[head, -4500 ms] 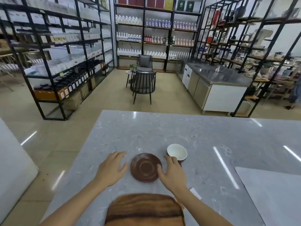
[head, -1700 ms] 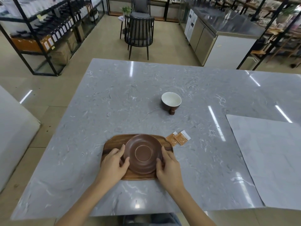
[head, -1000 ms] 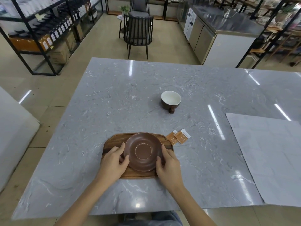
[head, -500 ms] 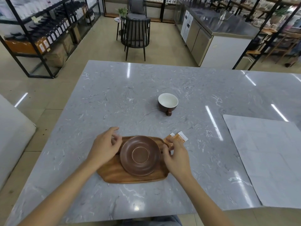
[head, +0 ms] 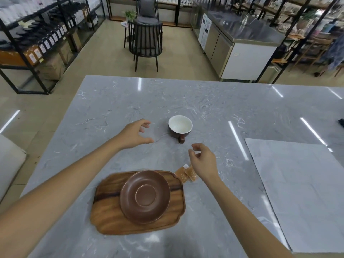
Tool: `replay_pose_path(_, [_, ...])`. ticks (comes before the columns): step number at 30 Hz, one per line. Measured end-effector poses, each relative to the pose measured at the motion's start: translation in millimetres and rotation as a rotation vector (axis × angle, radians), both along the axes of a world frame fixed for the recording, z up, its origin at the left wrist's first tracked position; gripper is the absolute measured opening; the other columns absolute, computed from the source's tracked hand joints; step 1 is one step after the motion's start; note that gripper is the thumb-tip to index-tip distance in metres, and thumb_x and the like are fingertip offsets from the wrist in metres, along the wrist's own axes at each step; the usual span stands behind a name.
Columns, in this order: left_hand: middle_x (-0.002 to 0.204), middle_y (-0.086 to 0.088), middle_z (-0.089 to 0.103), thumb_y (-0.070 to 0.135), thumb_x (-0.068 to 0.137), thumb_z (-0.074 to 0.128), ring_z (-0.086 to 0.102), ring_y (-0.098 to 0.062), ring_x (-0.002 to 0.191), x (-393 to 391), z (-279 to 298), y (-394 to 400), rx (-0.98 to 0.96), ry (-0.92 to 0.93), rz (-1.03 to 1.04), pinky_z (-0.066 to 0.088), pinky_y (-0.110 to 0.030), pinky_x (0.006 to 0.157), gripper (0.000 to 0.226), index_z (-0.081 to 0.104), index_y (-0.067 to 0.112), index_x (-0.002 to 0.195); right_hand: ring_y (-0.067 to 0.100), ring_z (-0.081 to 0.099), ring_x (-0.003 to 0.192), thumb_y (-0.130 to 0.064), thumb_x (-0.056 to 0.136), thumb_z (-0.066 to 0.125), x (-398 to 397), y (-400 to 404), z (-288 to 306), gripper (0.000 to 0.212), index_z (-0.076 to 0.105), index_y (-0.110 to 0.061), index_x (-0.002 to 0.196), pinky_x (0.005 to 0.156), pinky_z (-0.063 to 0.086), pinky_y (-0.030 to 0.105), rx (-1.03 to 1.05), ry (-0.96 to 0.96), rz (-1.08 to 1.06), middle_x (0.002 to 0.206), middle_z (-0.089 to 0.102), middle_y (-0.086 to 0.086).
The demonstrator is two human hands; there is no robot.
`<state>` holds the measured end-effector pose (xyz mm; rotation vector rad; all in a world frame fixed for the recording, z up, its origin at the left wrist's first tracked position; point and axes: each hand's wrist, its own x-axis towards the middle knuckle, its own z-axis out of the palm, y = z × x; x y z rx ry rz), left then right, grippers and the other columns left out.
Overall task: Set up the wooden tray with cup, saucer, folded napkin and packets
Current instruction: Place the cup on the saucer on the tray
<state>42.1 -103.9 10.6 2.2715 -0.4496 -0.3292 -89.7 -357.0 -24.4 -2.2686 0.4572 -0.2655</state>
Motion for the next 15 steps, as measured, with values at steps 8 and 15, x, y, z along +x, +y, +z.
replay_pose_path(8, [0.164, 0.008, 0.028, 0.034, 0.07, 0.091, 0.036, -0.014, 0.145, 54, -16, -57, 0.014, 0.175, -0.134, 0.039, -0.033, 0.111, 0.115, 0.018, 0.024, 0.158, -0.005, 0.061, 0.077, -0.045, 0.094, 0.063, 39, -11, -18, 0.043, 0.061, -0.018, 0.127, 0.075, 0.049, 0.024, 0.084, 0.085, 0.042, 0.126, 0.066, -0.002])
replay_pose_path(15, [0.165, 0.001, 0.025, 0.023, 0.068, 0.093, 0.036, -0.004, 0.138, 82, -41, -84, 0.035, 0.222, -0.198, 0.03, -0.022, 0.108, 0.12, 0.016, 0.015, 0.158, 0.0, 0.066, 0.08, -0.042, 0.094, 0.065, 65, -15, -28, 0.033, 0.07, -0.019, 0.117, 0.077, 0.055, 0.027, 0.185, 0.145, 0.105, 0.107, 0.073, -0.005])
